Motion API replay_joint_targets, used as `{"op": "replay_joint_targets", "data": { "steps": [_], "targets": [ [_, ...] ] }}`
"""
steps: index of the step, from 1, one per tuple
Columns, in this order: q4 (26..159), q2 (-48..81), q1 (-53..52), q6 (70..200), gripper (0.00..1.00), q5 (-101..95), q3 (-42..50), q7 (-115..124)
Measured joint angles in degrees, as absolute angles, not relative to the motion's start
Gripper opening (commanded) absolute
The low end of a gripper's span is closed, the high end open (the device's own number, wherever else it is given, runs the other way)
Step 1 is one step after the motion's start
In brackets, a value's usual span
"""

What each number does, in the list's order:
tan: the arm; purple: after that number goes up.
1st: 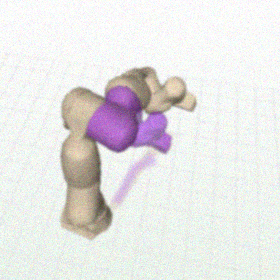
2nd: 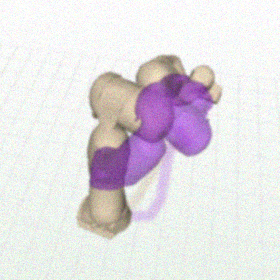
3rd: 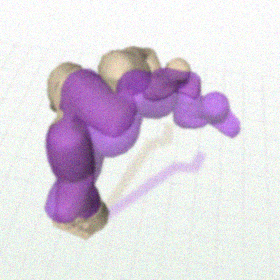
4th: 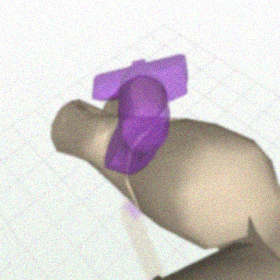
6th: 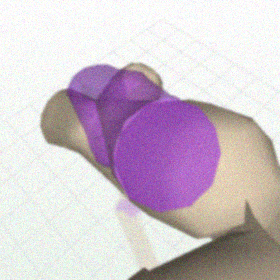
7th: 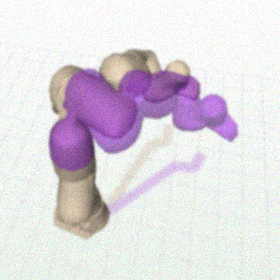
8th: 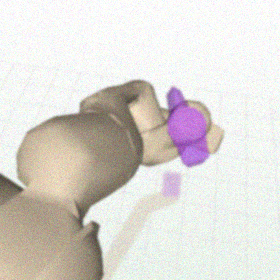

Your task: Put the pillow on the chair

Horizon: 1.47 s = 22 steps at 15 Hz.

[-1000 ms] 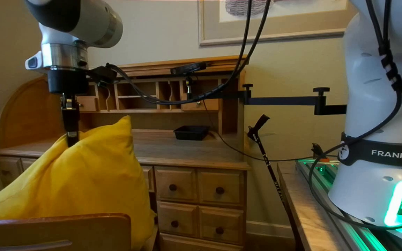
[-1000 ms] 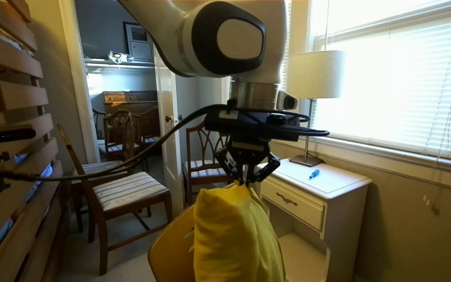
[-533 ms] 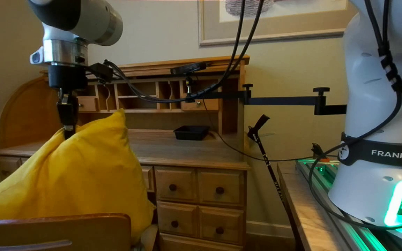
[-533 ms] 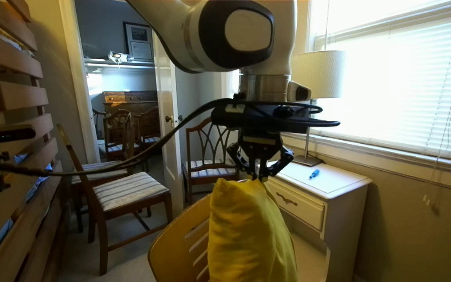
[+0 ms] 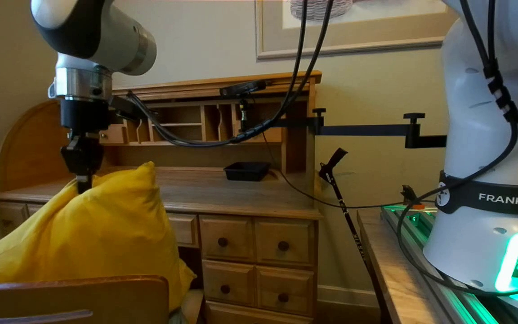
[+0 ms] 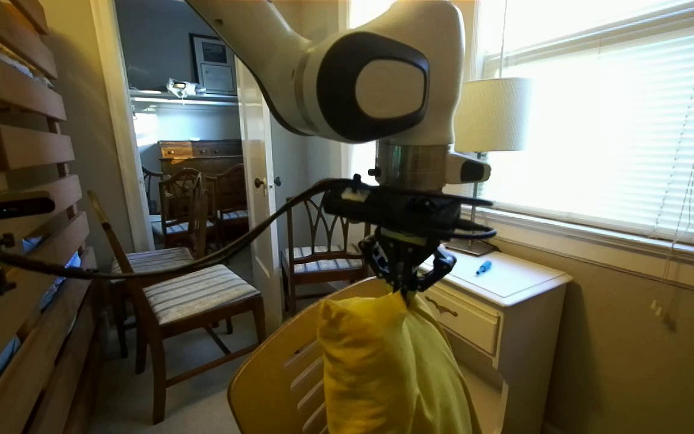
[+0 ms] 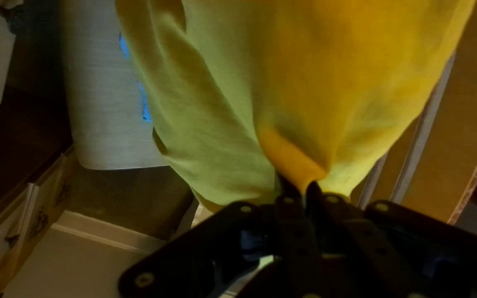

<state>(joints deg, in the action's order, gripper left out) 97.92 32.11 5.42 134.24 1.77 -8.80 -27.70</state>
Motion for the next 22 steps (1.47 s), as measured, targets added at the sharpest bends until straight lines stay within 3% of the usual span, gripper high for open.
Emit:
{"op": "replay_joint_targets", "data": {
  "steps": [17, 18, 19, 22],
  "targets": [
    [98.0, 43.48, 3.71, 136.78, 0.01, 6.27, -11.09, -20.35],
    [98.0, 43.9, 3.72, 136.78, 0.31, 6.27, -11.04, -20.17],
    [97.99, 44.21, 3.73, 136.78, 0.32, 6.28, -11.0, -20.03],
    [97.99, 44.51, 3.66, 136.77, 0.53, 6.27, -10.76, -19.51]
  ]
}}
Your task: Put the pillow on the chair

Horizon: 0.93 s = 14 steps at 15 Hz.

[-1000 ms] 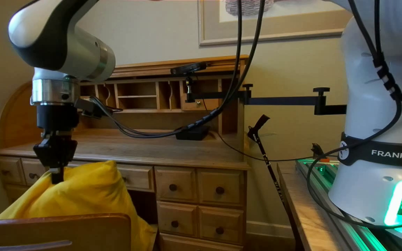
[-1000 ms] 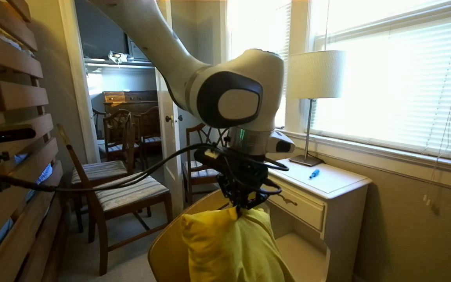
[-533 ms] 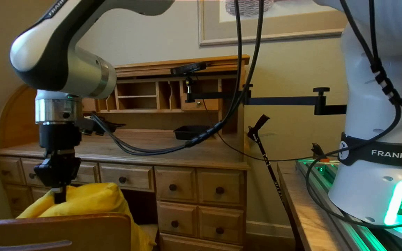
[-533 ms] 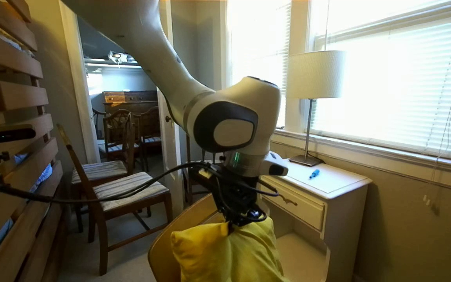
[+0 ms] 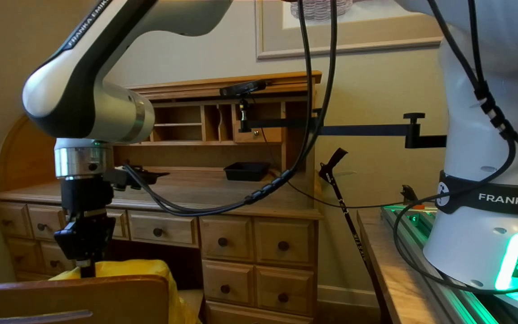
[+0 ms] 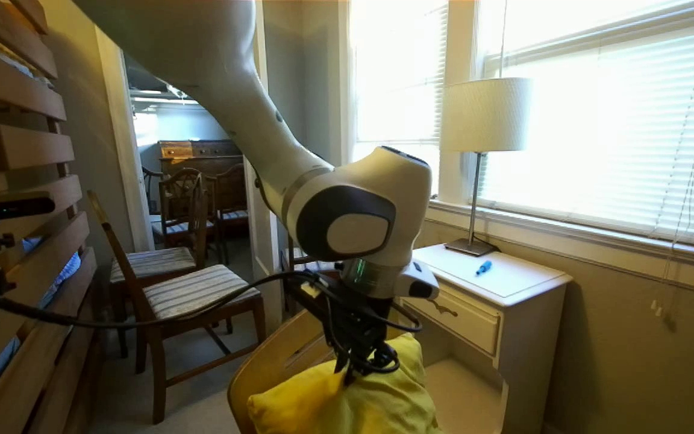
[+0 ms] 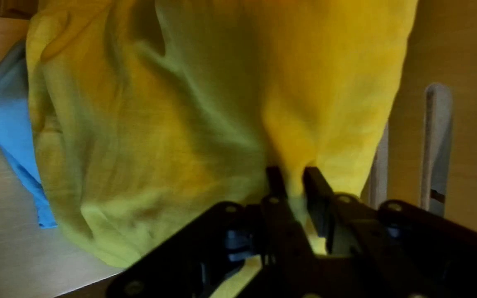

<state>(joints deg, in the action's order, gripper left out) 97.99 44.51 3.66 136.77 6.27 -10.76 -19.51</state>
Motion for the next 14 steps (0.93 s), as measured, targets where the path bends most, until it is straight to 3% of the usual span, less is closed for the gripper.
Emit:
{"op": "replay_joint_targets", "data": {
  "steps": [7, 14],
  "targets": [
    [97.96, 43.03, 2.24, 138.85, 0.99, 5.8, -9.04, -16.0],
    [100.28, 34.61, -5.36, 141.4, 1.0, -1.61, -0.29, -1.84]
  ]
}}
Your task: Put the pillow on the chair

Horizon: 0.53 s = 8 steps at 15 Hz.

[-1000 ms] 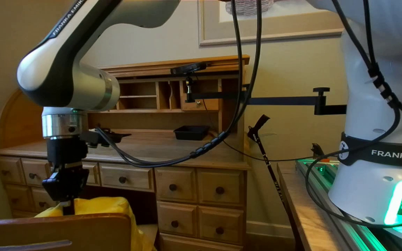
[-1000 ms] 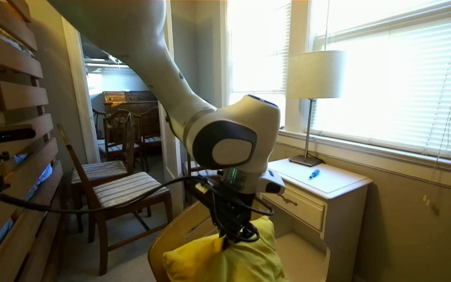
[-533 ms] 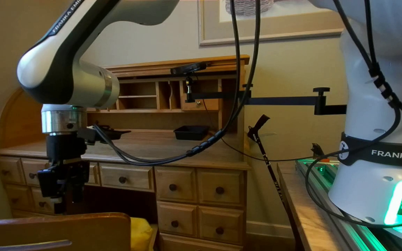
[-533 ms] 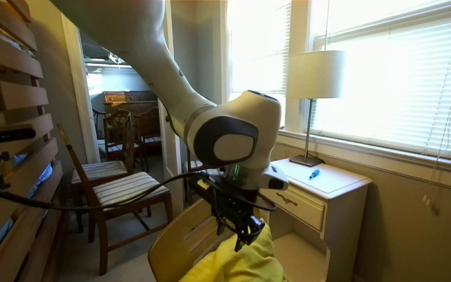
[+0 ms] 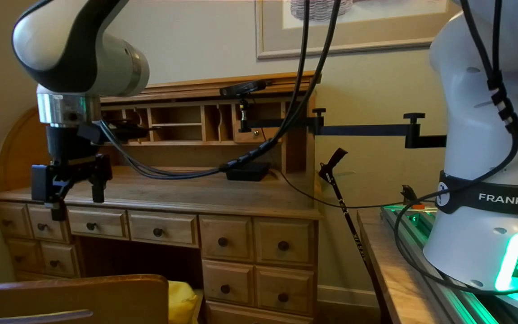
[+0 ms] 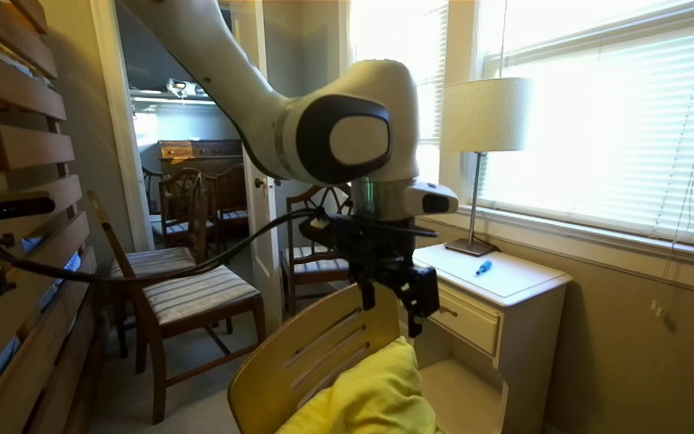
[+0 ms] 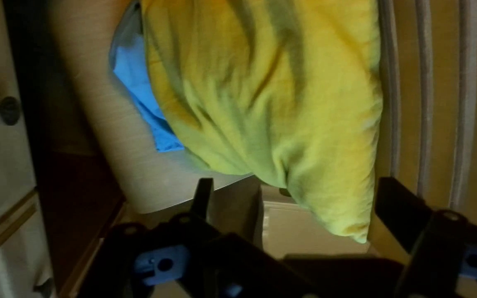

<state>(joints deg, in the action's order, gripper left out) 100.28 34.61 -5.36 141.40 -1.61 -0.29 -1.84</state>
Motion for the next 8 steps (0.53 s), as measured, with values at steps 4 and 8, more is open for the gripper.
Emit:
{"op": "replay_joint_targets", "data": {
  "steps": [4, 8],
  "targets": [
    [103.2, 29.46, -9.56, 136.53, 1.0, -9.15, 4.72, 6.86],
    [106.01, 24.76, -9.72, 128.3, 1.0, -10.56, 4.4, 7.39]
  ]
}}
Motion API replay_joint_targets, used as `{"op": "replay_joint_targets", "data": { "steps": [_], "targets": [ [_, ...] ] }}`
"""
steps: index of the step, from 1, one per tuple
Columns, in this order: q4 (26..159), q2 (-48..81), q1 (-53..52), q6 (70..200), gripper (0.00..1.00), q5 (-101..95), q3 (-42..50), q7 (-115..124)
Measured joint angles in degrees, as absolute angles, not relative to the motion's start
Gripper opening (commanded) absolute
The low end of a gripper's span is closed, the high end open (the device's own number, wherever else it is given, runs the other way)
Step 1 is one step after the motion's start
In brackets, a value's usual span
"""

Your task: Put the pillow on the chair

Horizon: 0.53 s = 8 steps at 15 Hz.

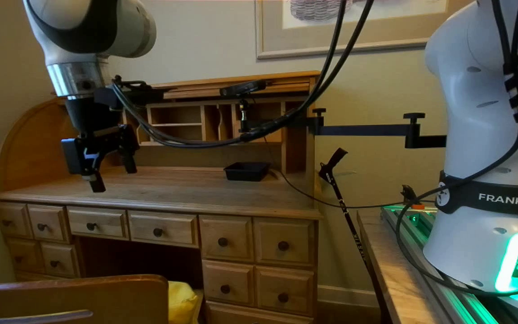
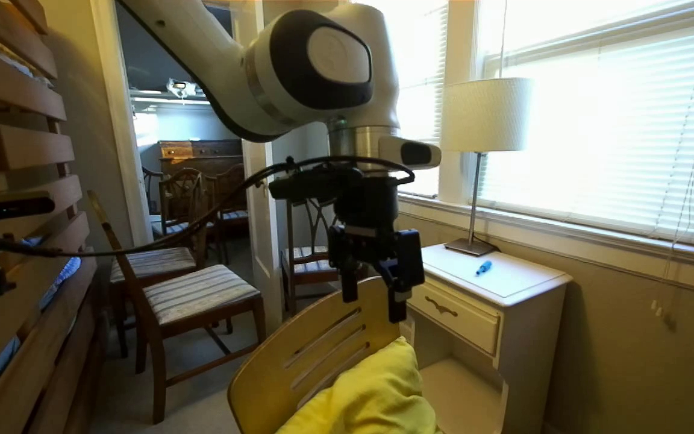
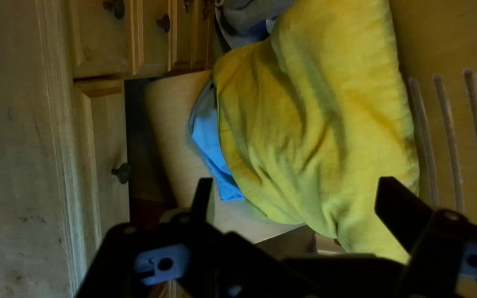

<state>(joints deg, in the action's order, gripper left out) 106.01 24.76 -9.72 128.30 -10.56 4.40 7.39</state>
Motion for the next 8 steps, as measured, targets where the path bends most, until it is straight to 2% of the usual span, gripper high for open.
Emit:
{"op": "replay_joint_targets", "data": {
  "steps": [8],
  "targets": [
    [113.3, 16.79, -6.73, 126.37, 1.0, -10.3, 1.42, 2.84]
  ]
}}
